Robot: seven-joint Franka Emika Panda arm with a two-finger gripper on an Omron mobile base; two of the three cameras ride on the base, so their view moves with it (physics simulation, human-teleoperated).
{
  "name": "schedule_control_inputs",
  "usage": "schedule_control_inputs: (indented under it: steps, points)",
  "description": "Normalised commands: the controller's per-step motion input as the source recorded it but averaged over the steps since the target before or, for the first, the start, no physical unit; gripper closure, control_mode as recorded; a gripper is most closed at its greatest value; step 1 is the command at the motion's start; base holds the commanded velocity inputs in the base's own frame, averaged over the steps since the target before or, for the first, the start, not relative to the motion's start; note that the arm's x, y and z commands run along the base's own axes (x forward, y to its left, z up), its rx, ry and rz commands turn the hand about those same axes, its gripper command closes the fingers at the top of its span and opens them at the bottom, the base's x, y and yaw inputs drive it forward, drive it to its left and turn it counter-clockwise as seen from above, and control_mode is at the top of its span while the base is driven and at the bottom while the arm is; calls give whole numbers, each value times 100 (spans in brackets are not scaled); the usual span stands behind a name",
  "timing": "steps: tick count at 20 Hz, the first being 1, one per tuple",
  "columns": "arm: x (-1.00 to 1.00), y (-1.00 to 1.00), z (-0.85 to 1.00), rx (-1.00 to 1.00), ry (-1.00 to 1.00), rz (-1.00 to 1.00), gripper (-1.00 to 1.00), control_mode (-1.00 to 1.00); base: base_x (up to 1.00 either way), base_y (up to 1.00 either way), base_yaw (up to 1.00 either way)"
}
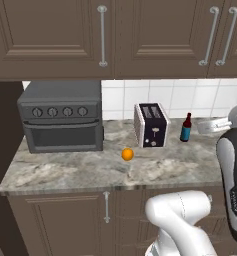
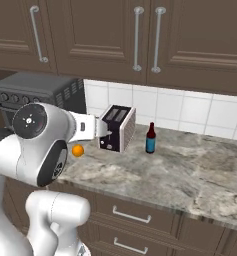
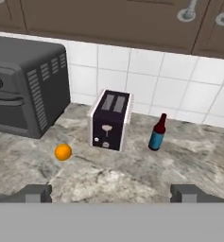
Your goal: Place the liquor and beer on the top shelf of the fridge to keep them out of children's reach, and place the orange on lower shelves for easy access.
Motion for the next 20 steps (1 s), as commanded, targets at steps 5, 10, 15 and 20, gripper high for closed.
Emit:
schedule_control_inputs:
  steps: [5, 10, 15, 20]
  points:
    - [21, -93, -47, 11, 2, 0, -100, -100, 0, 0, 0]
    - [38, -56, -31, 10, 0, 5, -100, -100, 0, 0, 0]
    - [34, -40, -15, 7, -9, 5, -100, -100, 0, 0, 0]
    - [45, -27, -23, 5, -10, 6, -100, -100, 0, 0, 0]
